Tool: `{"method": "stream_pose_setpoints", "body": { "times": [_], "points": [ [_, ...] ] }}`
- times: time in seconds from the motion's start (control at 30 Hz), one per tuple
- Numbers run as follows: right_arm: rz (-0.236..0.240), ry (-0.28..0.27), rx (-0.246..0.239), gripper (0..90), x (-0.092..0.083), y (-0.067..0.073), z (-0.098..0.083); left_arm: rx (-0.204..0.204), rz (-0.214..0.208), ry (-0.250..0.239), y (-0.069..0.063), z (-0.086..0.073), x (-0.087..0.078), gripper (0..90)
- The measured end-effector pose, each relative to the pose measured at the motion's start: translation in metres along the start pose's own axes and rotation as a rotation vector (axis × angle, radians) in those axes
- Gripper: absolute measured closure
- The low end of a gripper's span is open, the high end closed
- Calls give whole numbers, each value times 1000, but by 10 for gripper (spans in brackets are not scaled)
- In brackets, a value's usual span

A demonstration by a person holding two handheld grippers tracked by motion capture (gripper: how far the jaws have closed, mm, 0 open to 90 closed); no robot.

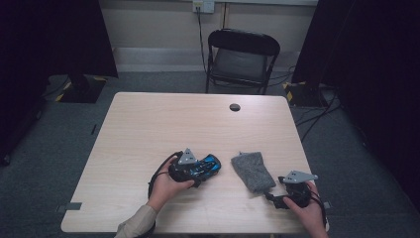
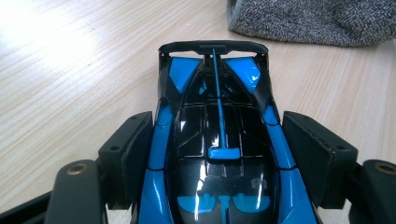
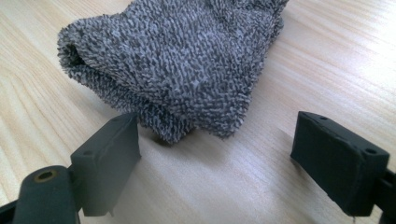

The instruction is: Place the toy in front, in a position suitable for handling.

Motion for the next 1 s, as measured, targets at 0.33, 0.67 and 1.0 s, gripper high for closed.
{"method": "stream_pose_setpoints", "body": {
  "times": [0.33, 0.67, 1.0],
  "points": [
    [0, 0, 0, 143, 0, 0, 0, -8, -9, 33, 0, -9, 3, 268],
    [0, 0, 0, 143, 0, 0, 0, -9, -9, 36, 0, -9, 3, 268],
    [0, 0, 0, 143, 0, 0, 0, 9, -7, 31, 0, -9, 3, 267]
  ]
}}
Point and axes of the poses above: each handheld gripper's, and its own axes: x roughly forward along the jaws, z roughly out of its top, y roughly to its left, the point moved 5 cm from there along x, roughly forward along the jaws, and after that the axes turned 13 degrees about z, right-handed, at the moved point
